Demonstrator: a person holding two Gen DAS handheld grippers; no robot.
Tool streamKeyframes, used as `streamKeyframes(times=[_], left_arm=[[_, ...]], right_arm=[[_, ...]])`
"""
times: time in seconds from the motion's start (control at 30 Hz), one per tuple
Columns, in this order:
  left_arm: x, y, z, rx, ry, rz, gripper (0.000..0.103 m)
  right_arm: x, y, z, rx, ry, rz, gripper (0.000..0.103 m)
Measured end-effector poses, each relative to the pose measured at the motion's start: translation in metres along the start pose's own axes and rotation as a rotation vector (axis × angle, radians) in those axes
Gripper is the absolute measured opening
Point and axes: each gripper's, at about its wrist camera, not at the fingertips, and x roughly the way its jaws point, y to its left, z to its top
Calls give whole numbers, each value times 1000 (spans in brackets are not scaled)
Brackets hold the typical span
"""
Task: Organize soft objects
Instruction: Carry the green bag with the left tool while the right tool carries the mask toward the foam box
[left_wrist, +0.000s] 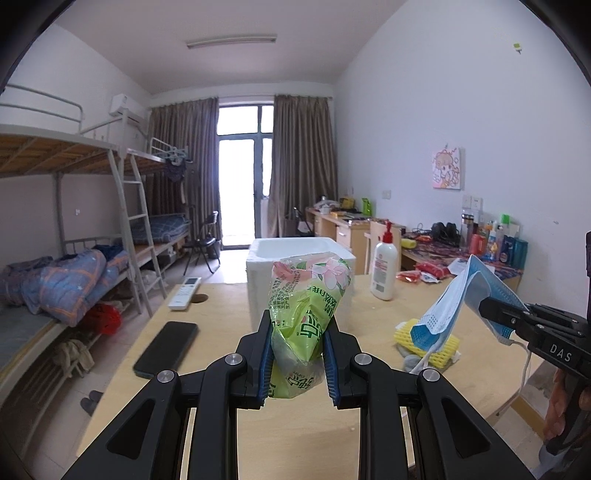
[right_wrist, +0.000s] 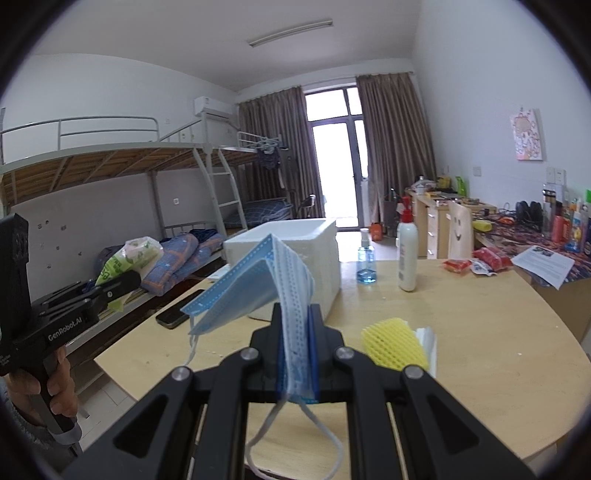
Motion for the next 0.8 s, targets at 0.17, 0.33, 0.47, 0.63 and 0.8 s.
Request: streamKeyframes(times=[0.17,0.33,0.47,0.63,0.8], left_arm=[[2,8,-2,-6,1,18,25],[5,11,-2,-10,2,28,25],[8,13,-1,-15,2,36,25],[16,15,3,-23,11,32,25],[24,20,9,-23,6,37,25]], right_arm=[[7,8,0,-18,4,25,14],[15,10,1,-22,9,50,14],[21,10,3,-24,12,67,14],[30,9,7,-28,16,74,14],[35,5,12,-21,5,78,14]])
